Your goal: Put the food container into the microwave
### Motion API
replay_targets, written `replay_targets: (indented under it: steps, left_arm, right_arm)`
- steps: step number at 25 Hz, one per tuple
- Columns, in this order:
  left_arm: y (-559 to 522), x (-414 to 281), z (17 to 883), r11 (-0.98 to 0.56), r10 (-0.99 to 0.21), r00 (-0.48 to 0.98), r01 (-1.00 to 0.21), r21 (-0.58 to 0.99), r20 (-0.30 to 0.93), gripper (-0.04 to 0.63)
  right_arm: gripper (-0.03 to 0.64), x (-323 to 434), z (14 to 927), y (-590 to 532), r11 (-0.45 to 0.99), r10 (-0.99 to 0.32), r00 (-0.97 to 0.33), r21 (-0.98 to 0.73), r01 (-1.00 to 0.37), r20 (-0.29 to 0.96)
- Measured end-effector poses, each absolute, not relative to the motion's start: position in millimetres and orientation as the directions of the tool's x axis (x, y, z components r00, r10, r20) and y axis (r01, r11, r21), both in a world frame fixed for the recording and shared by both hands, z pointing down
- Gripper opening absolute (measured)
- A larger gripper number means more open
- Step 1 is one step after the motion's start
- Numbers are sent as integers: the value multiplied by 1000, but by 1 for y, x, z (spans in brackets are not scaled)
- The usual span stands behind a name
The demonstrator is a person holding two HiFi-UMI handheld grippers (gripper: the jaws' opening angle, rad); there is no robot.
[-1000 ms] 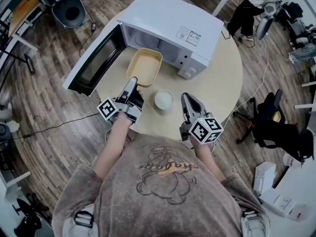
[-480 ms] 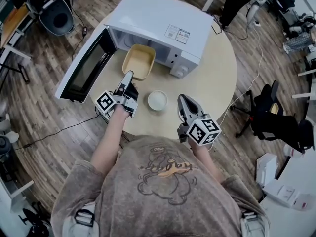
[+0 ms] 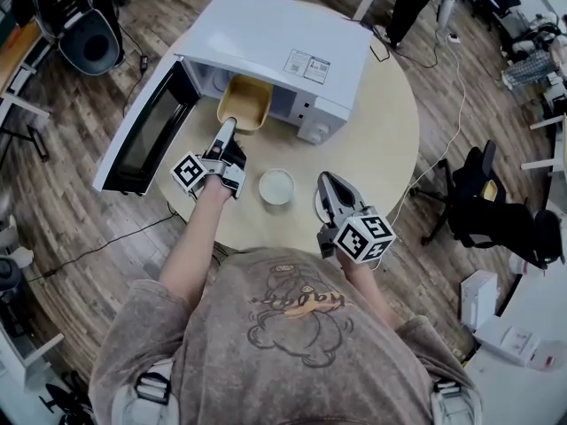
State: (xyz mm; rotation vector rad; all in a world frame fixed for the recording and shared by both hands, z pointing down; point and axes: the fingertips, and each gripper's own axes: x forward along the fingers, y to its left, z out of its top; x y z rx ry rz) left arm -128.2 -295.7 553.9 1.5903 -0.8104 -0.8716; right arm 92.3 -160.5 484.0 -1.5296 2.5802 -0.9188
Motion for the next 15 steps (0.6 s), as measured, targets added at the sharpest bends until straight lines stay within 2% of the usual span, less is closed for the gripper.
replay_targets:
  steps: [15]
  left_arm:
    - [-344, -131, 577, -130, -872, 477, -16, 991, -106, 239]
  right_arm:
    - [0, 88, 494, -173, 339, -795, -524, -493, -802, 306]
